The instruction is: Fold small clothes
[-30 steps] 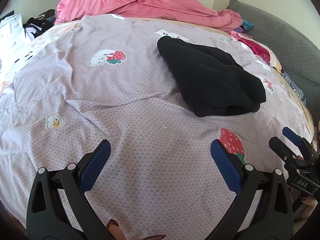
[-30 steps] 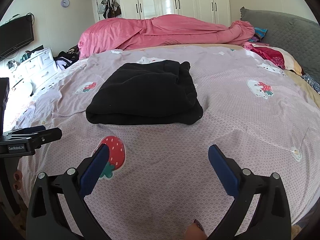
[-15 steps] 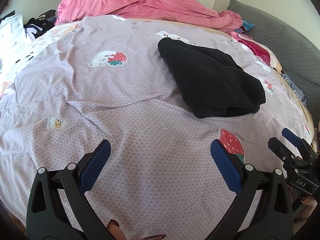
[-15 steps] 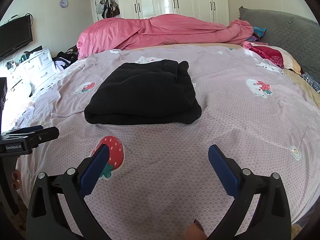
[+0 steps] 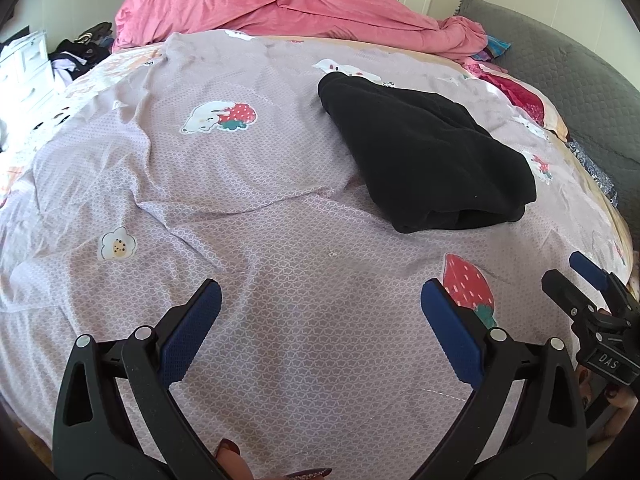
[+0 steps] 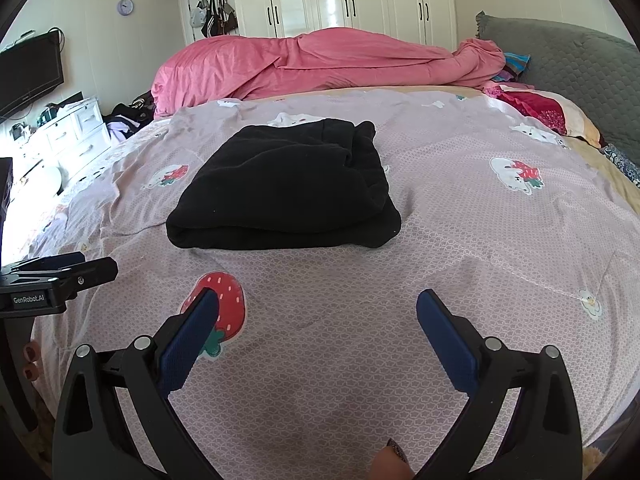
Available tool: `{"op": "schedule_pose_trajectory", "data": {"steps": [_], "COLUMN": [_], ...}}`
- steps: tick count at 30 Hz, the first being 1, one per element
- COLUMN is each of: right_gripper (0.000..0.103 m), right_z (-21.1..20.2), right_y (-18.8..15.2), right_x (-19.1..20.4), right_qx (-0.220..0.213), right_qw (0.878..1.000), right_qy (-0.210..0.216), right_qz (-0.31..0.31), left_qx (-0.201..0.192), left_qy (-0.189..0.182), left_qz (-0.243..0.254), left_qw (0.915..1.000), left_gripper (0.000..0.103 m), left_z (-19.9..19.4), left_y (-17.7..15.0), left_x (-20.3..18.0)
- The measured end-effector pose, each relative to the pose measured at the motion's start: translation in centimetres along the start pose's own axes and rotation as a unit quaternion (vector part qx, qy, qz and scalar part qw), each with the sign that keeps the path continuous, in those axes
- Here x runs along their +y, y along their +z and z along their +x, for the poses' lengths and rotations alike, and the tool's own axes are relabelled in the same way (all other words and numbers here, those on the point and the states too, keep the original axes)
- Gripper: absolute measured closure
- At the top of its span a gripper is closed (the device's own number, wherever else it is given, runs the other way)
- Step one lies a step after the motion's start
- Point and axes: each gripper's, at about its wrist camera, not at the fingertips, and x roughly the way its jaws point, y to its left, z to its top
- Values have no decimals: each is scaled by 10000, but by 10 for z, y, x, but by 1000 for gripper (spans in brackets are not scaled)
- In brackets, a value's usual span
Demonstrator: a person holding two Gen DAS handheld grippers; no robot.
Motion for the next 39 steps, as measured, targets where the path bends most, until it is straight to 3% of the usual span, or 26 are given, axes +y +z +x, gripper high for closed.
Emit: {"op": "schedule_pose_trajectory", "data": {"steps": [29, 39], "right_gripper": [4, 4], "right_z": [0, -11], "right_y": [-1, 2], "right_x": [1, -12], "right_qx": [-6, -177], "right_qw": [10000, 9993], "right_qy": [-44, -127], "right_qz": [3, 309], "left_qx": [-72, -236], "left_qy": [143, 328], "left_qz": [206, -188], "left_qw": [9997, 9990], "left_gripper": [9, 9], "left_z": [-4, -16], "left_y": [1, 12], "left_x": [-7, 25]}}
